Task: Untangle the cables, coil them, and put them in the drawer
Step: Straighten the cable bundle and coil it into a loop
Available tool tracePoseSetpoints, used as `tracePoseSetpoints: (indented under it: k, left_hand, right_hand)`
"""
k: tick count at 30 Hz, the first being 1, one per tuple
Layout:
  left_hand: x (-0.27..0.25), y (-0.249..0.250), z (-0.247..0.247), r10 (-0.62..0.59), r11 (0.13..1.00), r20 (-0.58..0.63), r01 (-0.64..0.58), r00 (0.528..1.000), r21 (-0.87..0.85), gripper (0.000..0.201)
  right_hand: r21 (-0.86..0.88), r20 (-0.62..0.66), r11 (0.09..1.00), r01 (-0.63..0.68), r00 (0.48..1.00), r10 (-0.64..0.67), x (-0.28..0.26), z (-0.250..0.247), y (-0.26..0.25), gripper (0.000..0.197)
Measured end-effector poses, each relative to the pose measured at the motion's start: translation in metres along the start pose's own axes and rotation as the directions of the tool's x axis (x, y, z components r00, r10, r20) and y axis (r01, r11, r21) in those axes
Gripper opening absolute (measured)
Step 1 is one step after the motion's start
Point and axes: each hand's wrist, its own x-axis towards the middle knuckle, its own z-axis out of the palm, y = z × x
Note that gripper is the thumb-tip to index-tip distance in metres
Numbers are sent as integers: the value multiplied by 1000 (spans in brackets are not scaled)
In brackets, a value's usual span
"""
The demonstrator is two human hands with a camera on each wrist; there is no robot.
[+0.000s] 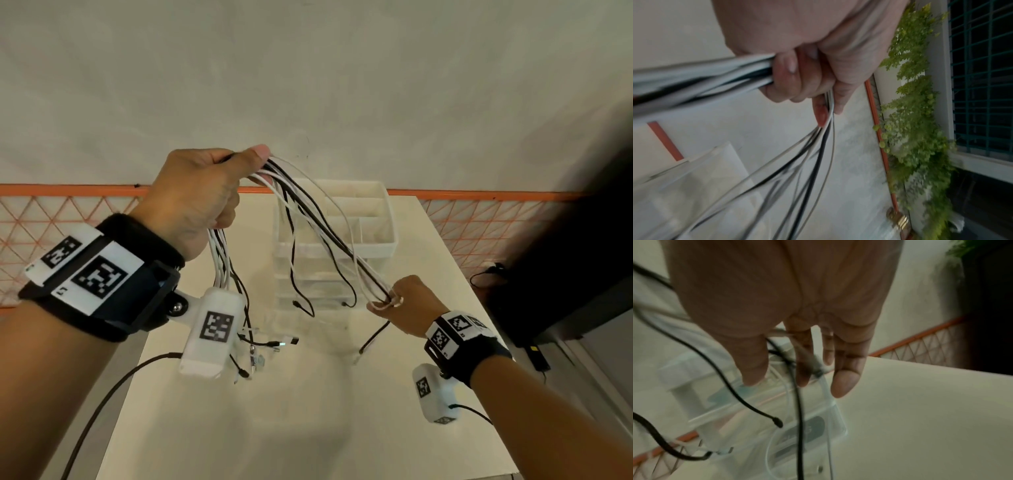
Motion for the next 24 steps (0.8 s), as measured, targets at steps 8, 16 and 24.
tracePoseSetpoints:
  k: [8, 16, 24]
  left_hand:
    - [1, 11, -9, 51, 997, 40, -52, 998, 48, 28]
    - [-18, -3, 36, 57, 913, 279, -163, 959, 373, 30]
    - [-16, -4, 18, 111, 861, 215, -202, 970, 467, 44]
  right_hand:
    - [-142, 94, 988, -66, 992, 80, -12, -14, 9, 26]
    - [414, -193, 737, 534, 843, -503, -77, -102, -143, 50]
    - [157, 105, 962, 222, 965, -239, -48, -78, -102, 23]
